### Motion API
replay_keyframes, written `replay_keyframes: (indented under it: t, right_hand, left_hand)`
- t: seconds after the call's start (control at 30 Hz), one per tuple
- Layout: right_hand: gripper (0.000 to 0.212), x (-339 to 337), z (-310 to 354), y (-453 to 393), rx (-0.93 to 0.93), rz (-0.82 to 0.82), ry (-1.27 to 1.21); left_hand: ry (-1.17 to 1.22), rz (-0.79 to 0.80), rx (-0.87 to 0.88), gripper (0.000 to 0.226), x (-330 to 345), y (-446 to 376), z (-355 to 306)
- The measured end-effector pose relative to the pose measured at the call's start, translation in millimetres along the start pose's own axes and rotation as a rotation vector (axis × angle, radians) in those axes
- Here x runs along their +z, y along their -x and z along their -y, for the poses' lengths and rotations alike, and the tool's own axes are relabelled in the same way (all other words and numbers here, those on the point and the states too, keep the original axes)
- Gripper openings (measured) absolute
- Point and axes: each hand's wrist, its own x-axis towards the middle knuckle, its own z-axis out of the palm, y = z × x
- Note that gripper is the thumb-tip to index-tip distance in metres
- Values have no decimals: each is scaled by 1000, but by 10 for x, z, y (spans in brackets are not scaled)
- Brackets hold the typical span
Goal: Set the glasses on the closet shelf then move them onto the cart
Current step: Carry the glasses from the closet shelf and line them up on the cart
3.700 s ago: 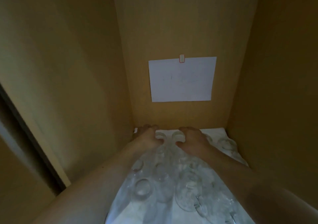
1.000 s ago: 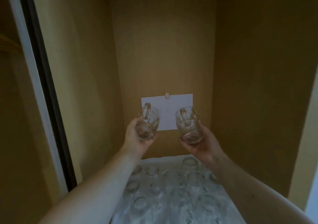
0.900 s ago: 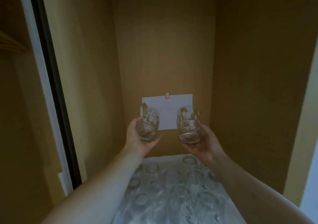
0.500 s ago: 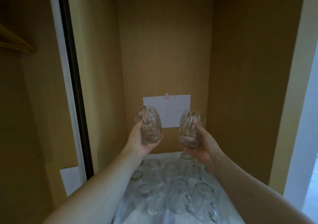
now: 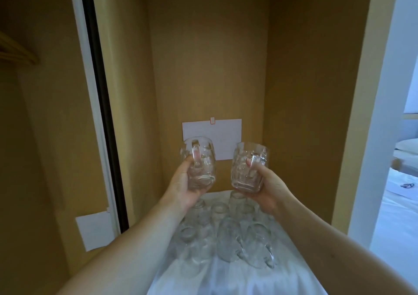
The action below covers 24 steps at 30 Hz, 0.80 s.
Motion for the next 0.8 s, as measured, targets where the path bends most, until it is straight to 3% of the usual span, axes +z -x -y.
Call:
replay_keyframes:
  t: [0.17, 0.27, 0.33, 0.47, 0.53, 0.6, 0.73, 0.8]
  right_hand:
    - [52, -116, 158, 204, -24, 59, 77]
    - [87, -258, 255, 303, -19, 80, 130]
    - [97, -409, 356, 389, -44, 81, 146]
    - [81, -811, 585, 675, -59, 119, 137]
    - [70, -999, 696, 843, -64, 127, 140]
    - [77, -1200, 814, 1008, -89, 106, 163]
    - [99, -1594, 1056, 1408, -112, 78, 208]
    - [100, -1783, 1183, 1628, -130, 63, 234]
  left_hand:
    - [-89, 14, 8, 49, 150, 94, 124]
    - [-95, 82, -52, 36, 310, 114, 308]
    - [-65, 101, -72, 26, 453, 146, 452]
    - [-74, 108, -124, 56, 688, 174, 770]
    - [-96, 152, -144, 55, 838, 249, 949]
    - [-121, 185, -154, 37, 1072, 422, 1118]
    - [-140, 179, -238, 59, 1492, 639, 1483]
    - [-131, 229, -260, 46, 1706, 736, 1671]
